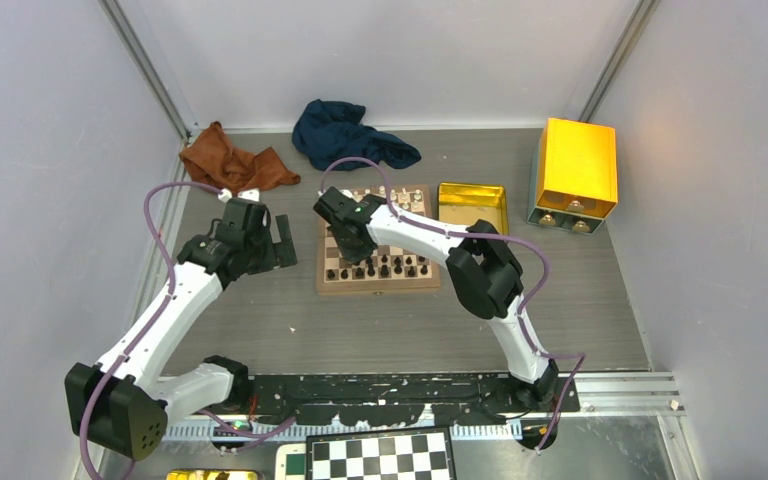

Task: Set up the chess pieces on the board
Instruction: Place the chess piece on the chessboard.

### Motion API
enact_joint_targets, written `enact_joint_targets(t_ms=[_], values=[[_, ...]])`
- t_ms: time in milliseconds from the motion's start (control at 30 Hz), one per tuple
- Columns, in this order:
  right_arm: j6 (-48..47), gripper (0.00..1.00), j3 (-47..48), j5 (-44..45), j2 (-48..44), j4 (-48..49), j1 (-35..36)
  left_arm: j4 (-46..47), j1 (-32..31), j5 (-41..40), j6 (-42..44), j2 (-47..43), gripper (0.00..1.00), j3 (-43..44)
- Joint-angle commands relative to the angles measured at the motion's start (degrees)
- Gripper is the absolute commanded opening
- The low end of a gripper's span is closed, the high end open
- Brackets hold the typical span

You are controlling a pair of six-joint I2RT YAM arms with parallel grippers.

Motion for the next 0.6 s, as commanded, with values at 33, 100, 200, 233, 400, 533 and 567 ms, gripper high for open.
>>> enact_joint_targets(t_ms=[33, 100, 200, 233, 400, 533, 567], values=[[-0.6, 0.01, 0.3, 0.0, 0.4, 1.5, -0.4, 1.6, 0.4, 0.4, 0.1, 0.1, 1.0, 0.1], [-0.7, 0.01, 0.4, 0.2, 0.5, 1.4, -0.5, 1.7, 0.4, 0.4, 0.1, 0.2, 1.0, 0.0], [-0.7, 0.01, 0.3, 0.1, 0.7, 1.3, -0.7, 1.7, 0.4, 0.4, 0.2, 0.4, 1.0, 0.1], [-0.8, 0.01, 0.4, 0.2, 0.7, 1.3, -0.7, 1.7, 0.4, 0.4, 0.2, 0.5, 1.0, 0.0], [-0.9, 0.01, 0.2, 0.5, 0.7, 1.0, -0.9, 1.9, 0.4, 0.3, 0.3, 0.9, 1.0, 0.2], [-1.0, 0.01, 0.0, 1.1, 0.4, 0.8, -1.0, 2.0, 0.4, 0.3, 0.4, 1.2, 1.0, 0.3], [-1.1, 0.01, 0.0, 1.1, 0.4, 0.8, -1.1, 2.1, 0.4, 0.3, 0.4, 1.3, 1.0, 0.3]])
